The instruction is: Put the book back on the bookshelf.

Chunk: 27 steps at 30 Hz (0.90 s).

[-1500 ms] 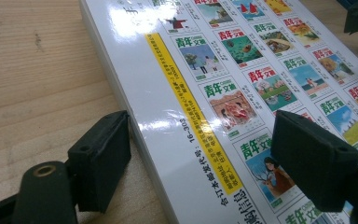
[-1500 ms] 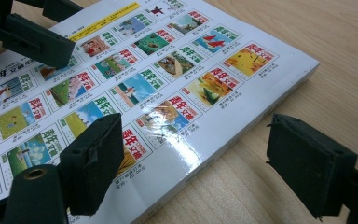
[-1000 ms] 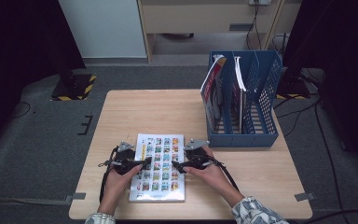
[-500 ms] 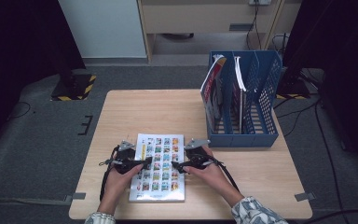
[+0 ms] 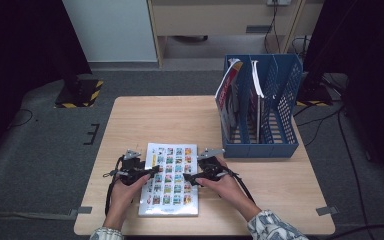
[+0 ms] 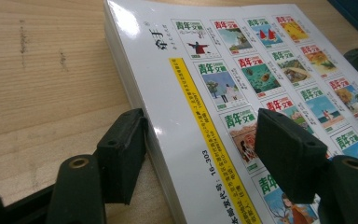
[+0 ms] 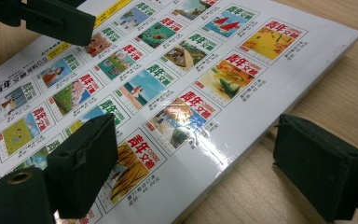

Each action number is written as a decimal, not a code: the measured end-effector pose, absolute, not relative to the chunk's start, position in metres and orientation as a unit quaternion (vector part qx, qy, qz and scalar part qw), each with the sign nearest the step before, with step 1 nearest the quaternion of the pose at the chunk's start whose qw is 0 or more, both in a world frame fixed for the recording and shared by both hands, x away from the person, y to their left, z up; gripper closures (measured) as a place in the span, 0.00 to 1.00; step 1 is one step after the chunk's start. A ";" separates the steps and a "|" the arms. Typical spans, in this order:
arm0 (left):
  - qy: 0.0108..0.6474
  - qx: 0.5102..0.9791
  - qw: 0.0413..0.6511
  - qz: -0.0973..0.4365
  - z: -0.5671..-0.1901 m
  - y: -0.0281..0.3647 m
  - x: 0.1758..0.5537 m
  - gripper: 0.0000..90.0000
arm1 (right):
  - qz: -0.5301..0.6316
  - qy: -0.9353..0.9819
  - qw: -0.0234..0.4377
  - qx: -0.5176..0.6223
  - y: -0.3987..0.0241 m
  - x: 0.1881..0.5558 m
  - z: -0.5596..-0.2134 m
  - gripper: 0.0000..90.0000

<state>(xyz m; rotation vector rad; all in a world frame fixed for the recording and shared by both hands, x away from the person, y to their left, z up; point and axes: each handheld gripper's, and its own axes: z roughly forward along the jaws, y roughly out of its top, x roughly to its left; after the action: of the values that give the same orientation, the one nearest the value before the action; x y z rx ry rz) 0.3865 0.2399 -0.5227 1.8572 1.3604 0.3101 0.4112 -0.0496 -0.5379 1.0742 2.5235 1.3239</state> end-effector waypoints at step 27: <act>0.522 0.721 0.434 0.135 -0.501 0.232 0.382 0.47 | 0.432 0.828 0.048 0.353 -0.049 0.410 -0.538 0.15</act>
<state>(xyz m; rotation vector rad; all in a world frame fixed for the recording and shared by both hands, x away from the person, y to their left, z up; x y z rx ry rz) 0.3818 0.2318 -0.5014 1.7963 1.3006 0.3371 0.4105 -0.0488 -0.5380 1.0762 2.5248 1.3179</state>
